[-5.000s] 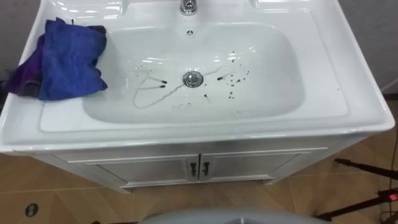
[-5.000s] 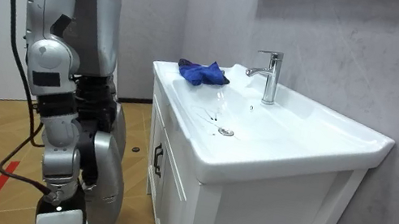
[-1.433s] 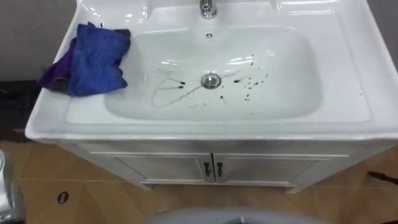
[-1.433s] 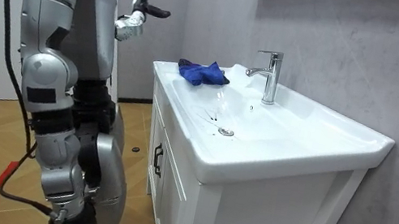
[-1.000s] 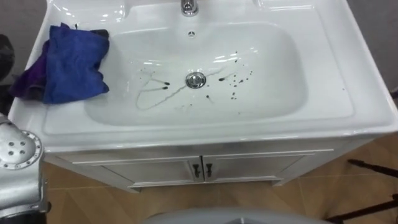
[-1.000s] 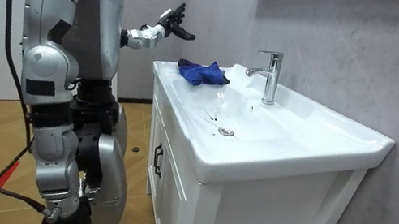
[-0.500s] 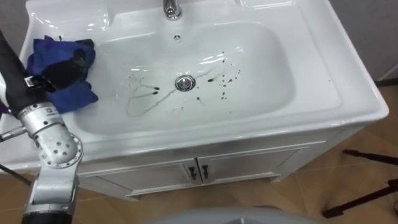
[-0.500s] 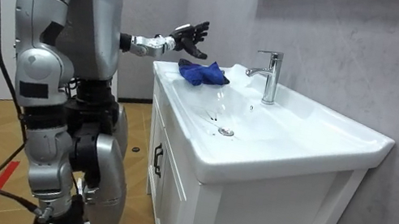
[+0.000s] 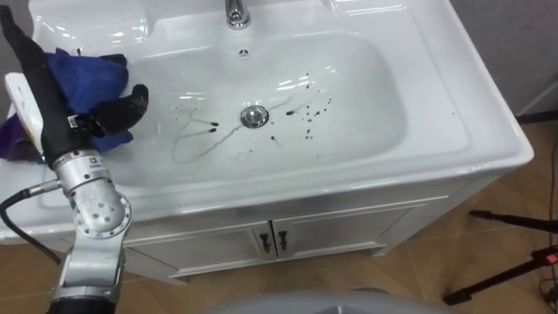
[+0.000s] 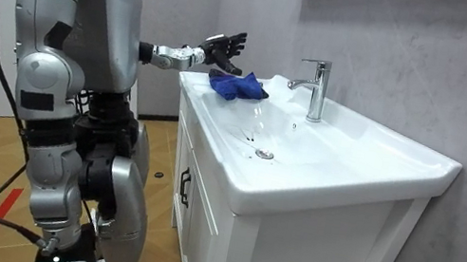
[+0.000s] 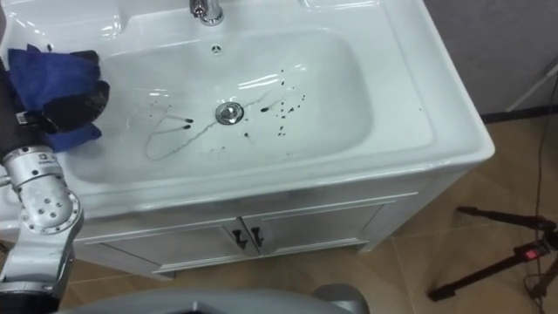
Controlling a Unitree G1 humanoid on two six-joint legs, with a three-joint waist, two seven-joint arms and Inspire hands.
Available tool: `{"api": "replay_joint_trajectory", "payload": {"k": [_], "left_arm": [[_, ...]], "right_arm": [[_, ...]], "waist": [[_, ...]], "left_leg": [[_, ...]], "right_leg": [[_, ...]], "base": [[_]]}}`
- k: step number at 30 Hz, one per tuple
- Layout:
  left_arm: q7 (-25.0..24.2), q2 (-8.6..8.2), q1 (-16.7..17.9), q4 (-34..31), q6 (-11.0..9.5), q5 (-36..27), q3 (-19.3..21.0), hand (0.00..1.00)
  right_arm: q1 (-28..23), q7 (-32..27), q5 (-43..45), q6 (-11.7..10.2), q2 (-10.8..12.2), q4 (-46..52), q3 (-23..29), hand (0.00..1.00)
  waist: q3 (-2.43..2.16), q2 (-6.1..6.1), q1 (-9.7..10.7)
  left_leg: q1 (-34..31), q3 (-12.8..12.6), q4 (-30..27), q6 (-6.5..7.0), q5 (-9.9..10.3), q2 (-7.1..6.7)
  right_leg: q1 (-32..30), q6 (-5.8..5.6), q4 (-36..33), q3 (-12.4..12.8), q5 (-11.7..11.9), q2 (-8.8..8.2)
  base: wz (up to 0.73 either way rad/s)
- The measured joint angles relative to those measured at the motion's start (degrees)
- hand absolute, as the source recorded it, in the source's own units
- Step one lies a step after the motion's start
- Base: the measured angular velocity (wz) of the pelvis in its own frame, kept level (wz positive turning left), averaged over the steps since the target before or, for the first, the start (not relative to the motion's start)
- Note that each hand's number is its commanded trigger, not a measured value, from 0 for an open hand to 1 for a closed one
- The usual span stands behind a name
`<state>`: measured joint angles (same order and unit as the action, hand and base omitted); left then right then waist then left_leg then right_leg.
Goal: Wipe basin
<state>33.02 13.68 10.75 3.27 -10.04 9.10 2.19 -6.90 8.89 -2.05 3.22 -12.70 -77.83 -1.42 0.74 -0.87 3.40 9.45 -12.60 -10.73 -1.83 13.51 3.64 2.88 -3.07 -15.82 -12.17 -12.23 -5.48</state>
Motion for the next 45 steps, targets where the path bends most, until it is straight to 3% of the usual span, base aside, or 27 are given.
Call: {"api": "replay_joint_trajectory", "payload": {"k": [5,9,14,26,36,45], "left_arm": [[0.43,-0.36,-0.05,3.48,0.77,0.14,-0.01,0.0],[1.71,-1.0,-0.05,4.22,2.09,0.68,0.82,0.0],[4.11,-1.03,-0.05,4.21,2.25,0.71,3.78,0.0],[5.25,-1.0,-0.08,6.93,2.27,0.71,4.62,0.0],[5.73,-1.0,-0.11,6.93,2.28,0.72,4.63,0.0],[5.41,-1.0,-1.85,9.99,2.89,0.72,4.53,0.0]], "right_arm": [[-0.03,-0.23,0.01,0.68,0.6,0.33,0.07,0.0],[-0.2,-0.78,0.03,1.24,1.03,0.37,0.08,0.0],[-0.93,-0.84,0.28,1.68,1.0,0.88,0.19,0.0],[-2.78,-1.86,0.0,1.84,1.13,2.5,0.39,0.0],[-3.23,-2.03,0.01,1.81,1.15,2.71,0.4,0.0],[-2.61,-2.76,-0.11,1.84,1.15,2.75,0.52,0.0]], "waist": [[-0.46,0.18,-0.52],[-0.57,0.32,-0.91],[-1.02,-0.6,-0.94],[-0.4,-1.06,-0.76],[-0.68,-1.12,-0.74],[-0.33,-0.41,-0.59]], "left_leg": [[0.07,-0.11,0.03,0.0,0.0,0.02],[-0.04,-0.11,0.03,-0.05,0.03,0.25],[-0.22,0.05,-0.12,-0.37,0.22,0.77],[-0.05,0.22,0.37,-0.52,0.32,0.68],[-0.27,0.21,0.24,-0.53,0.32,0.68],[-0.26,0.28,0.27,-0.53,0.32,0.68]], "right_leg": [[0.01,0.08,0.18,0.08,0.14,0.09],[-0.11,0.19,0.3,0.43,0.3,0.41],[-0.65,0.52,-0.06,0.69,0.5,0.91],[-0.92,0.67,-0.27,1.21,0.56,0.93],[-1.32,0.66,-0.39,1.26,0.57,0.96],[-1.2,0.65,-0.06,1.36,0.57,1.03]], "base": [[-0.01],[-0.02],[-0.03],[0.0],[0.0],[0.0]]}}
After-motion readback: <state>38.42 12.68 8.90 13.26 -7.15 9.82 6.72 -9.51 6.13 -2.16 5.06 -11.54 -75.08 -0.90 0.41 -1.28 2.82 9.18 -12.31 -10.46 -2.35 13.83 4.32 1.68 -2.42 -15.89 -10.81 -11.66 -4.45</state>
